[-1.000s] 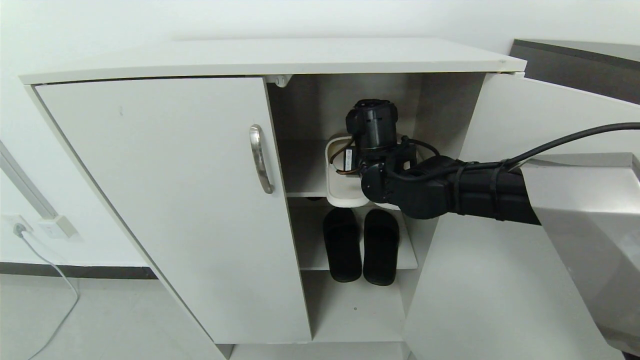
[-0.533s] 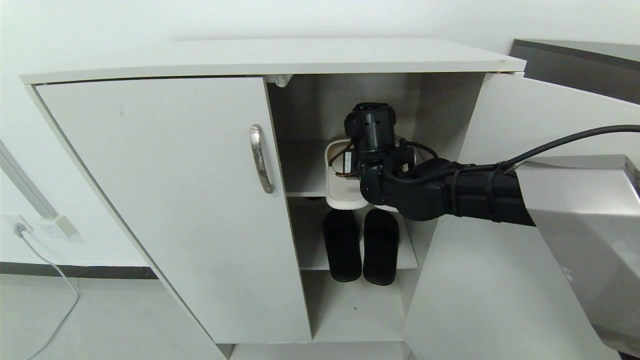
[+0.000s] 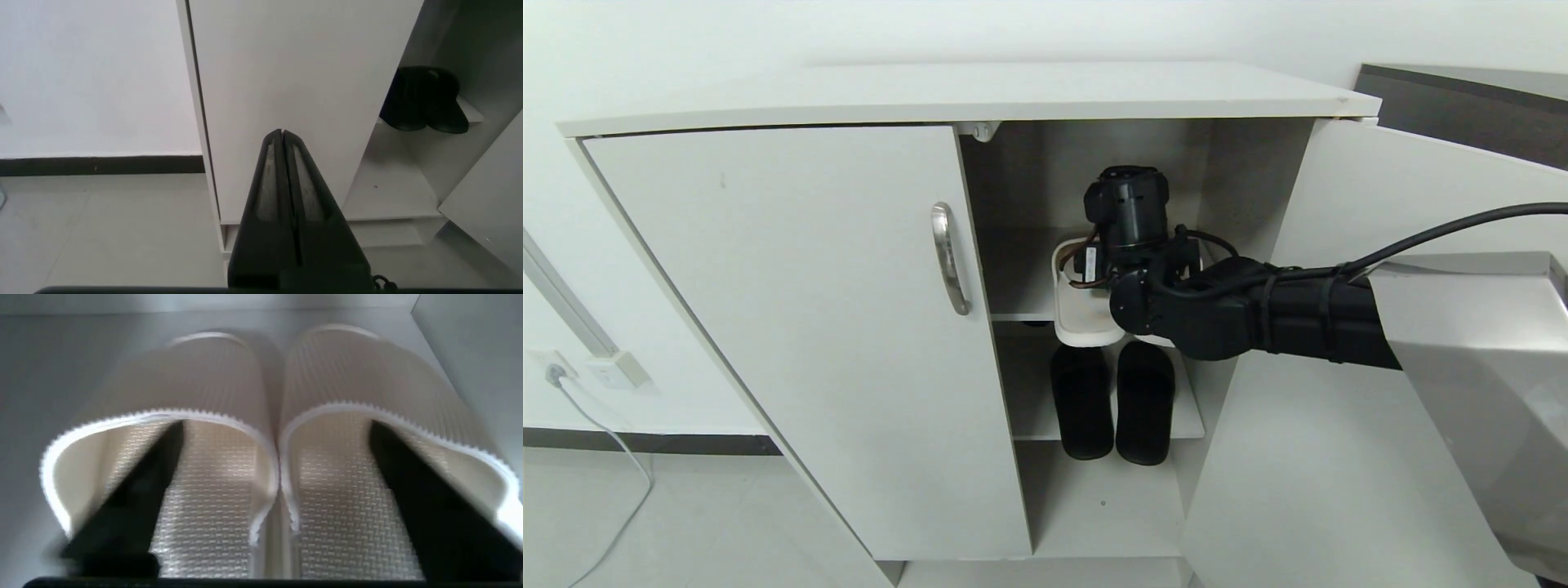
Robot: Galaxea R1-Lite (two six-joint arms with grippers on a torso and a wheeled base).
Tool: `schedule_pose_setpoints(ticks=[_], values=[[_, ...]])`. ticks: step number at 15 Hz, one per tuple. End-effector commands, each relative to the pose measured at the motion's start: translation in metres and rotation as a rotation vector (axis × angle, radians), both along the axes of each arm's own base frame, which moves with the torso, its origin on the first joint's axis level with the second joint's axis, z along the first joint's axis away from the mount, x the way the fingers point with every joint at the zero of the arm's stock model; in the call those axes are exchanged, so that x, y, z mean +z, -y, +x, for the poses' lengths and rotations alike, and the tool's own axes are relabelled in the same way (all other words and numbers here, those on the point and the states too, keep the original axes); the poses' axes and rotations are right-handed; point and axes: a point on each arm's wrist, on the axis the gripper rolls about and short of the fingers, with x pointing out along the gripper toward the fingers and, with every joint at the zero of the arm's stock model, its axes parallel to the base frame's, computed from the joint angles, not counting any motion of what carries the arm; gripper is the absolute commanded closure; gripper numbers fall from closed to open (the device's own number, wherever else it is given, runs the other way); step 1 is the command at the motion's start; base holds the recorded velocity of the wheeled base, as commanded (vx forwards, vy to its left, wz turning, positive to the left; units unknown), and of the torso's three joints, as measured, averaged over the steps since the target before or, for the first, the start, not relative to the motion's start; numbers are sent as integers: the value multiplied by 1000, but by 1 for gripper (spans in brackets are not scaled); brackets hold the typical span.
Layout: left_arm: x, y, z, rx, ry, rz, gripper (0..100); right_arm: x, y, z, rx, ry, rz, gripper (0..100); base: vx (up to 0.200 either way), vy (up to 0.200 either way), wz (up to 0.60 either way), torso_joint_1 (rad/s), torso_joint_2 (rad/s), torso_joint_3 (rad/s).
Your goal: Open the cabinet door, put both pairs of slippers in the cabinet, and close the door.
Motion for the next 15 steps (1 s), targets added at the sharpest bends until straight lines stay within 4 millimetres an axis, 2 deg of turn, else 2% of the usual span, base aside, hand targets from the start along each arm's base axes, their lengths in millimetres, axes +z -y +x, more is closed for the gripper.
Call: schedule_pose_setpoints(ticks=[1,6,11,14,15], values=[[0,0,0,0,0,0,100,19,2,-11,13,28,27,0,0,0,0,0,0,0],[0,0,0,0,0,0,100,14,7,-45,1,-18,-25,0,0,0,0,0,0,0],[0,0,0,0,0,0,100,0,7,-48,5,-35,-43,0,0,0,0,0,0,0],[0,0,0,0,-2,1,100,4,6,-73,51,0,-6,0,0,0,0,0,0,0],[0,0,0,-1,0,1,100,3,6,-79,62,2,-7,100,0,0,0,0,0,0]])
